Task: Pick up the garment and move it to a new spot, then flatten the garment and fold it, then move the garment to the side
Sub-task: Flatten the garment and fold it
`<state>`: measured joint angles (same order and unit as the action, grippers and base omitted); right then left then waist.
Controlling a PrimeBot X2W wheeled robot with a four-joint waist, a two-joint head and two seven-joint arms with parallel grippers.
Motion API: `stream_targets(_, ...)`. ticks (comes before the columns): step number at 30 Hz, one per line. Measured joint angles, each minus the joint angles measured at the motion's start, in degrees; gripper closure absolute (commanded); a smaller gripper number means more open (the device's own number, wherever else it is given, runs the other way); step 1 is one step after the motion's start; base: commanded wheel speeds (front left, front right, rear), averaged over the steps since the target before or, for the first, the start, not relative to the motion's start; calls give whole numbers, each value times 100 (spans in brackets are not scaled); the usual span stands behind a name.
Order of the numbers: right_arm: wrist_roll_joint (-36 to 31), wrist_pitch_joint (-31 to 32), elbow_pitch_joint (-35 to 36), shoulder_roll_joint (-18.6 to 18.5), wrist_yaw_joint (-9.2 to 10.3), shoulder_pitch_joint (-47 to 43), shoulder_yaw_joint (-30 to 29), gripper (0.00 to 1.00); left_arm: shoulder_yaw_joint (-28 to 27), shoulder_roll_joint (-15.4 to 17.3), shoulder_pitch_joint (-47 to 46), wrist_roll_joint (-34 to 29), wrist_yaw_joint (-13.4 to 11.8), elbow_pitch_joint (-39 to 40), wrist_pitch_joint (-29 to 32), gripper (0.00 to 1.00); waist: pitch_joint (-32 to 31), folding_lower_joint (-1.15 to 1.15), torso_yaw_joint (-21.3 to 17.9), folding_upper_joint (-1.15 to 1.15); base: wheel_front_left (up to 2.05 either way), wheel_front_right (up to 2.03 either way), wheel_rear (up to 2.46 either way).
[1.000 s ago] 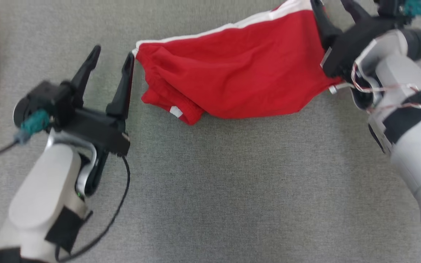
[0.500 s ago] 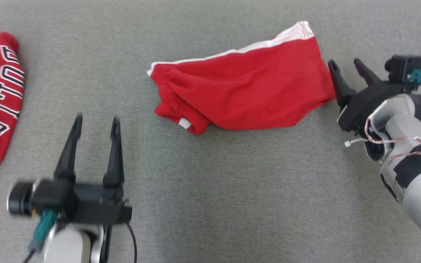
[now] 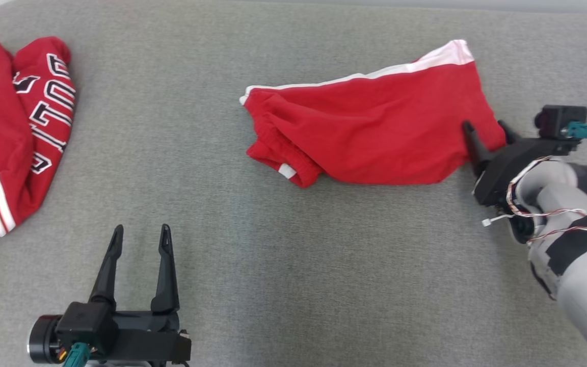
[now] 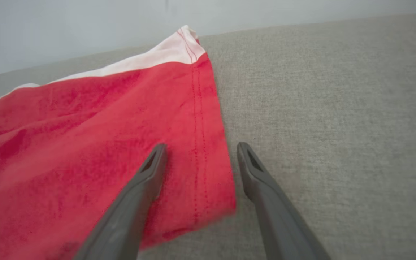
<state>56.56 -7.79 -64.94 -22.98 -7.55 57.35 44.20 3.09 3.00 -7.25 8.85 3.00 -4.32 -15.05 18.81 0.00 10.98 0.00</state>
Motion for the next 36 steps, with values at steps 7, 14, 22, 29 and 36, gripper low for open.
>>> stream_targets(7,151,398,-42,121,0,-103,151,100,47,-4,3,90,-49,-67,0,0,-101,0,50,0,0,0,0)
stream_targets(14,396,188,205,98,0,-343,167,100,12,-7,164,142,2,-289,0,0,-337,0,-23,0,0,0,0)
stream_targets(22,835,-51,910,-196,0,-1024,137,100,-25,-7,470,164,111,-514,0,0,-742,0,-137,0,0,0,0)
stream_targets(29,1213,-196,1673,-611,0,-2008,125,100,-102,-7,737,90,212,-658,0,0,-1155,-1,-337,0,0,0,0)
stream_targets(36,1310,-383,2020,-939,0,-2708,-10,100,-121,-7,839,71,260,-701,0,0,-1384,-1,-580,0,0,0,0)
